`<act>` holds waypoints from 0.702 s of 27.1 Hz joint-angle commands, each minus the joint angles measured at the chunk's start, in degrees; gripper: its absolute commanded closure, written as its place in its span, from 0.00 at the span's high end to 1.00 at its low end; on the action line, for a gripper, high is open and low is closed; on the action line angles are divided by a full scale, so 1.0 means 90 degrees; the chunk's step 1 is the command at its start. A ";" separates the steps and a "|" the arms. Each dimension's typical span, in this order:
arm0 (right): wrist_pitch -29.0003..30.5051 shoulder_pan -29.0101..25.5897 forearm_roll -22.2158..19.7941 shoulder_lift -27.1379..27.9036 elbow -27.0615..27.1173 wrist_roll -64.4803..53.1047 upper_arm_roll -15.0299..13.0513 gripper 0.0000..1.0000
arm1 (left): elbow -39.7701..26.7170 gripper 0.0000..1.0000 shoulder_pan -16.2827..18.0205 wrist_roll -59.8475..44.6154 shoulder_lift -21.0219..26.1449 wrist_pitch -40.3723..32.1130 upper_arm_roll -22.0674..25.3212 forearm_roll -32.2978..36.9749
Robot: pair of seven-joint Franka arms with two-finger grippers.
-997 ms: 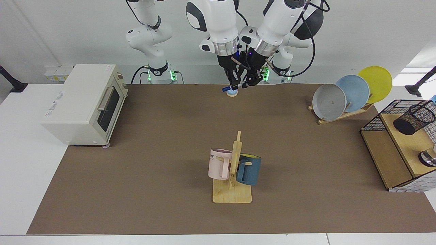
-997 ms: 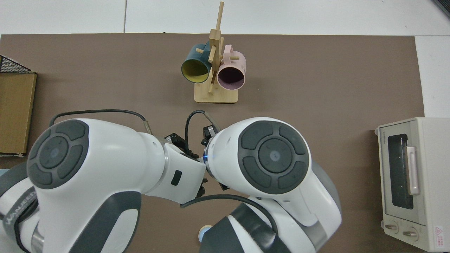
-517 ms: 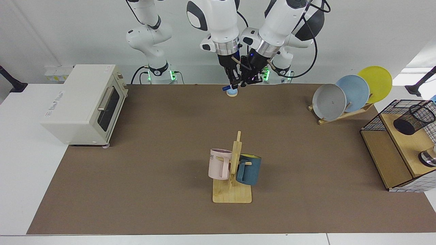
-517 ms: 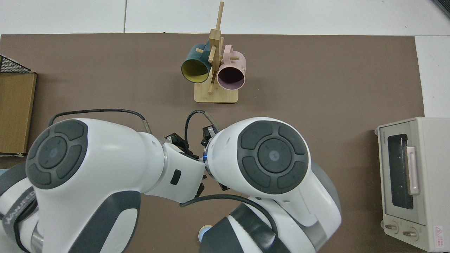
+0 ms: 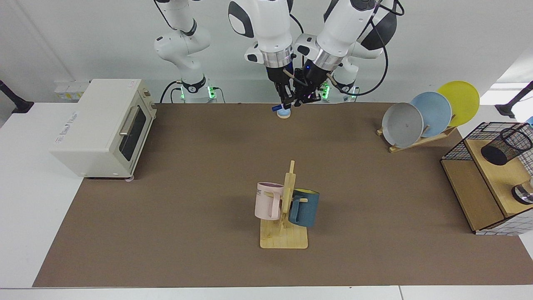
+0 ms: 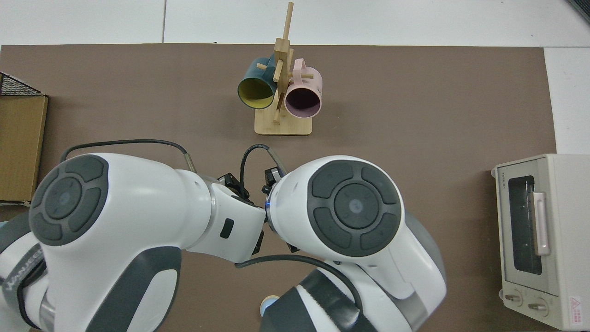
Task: Put markers into pen holder
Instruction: 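Grasp the marker with the left gripper while the right gripper opens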
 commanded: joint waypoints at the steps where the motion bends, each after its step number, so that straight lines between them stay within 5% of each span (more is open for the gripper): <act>1: 0.0255 -0.0028 0.0017 0.0146 0.0209 0.0270 0.0040 0.33 | -0.0202 0.00 -0.0078 -0.0094 -0.0111 0.0121 -0.0022 -0.0196; 4: 0.0265 -0.0028 0.0017 0.0146 0.0209 0.0270 0.0040 0.82 | -0.0192 0.00 -0.0078 -0.0094 -0.0111 0.0121 -0.0013 -0.0196; 6: 0.0255 -0.0028 0.0027 0.0146 0.0219 0.0270 0.0040 0.98 | -0.0192 0.00 -0.0078 -0.0094 -0.0111 0.0121 -0.0003 -0.0196; 19: 0.0265 -0.0067 -0.0081 0.0077 0.0209 0.0124 0.0031 0.99 | -0.0192 0.00 -0.0068 -0.0104 -0.0101 0.0121 0.0017 -0.0196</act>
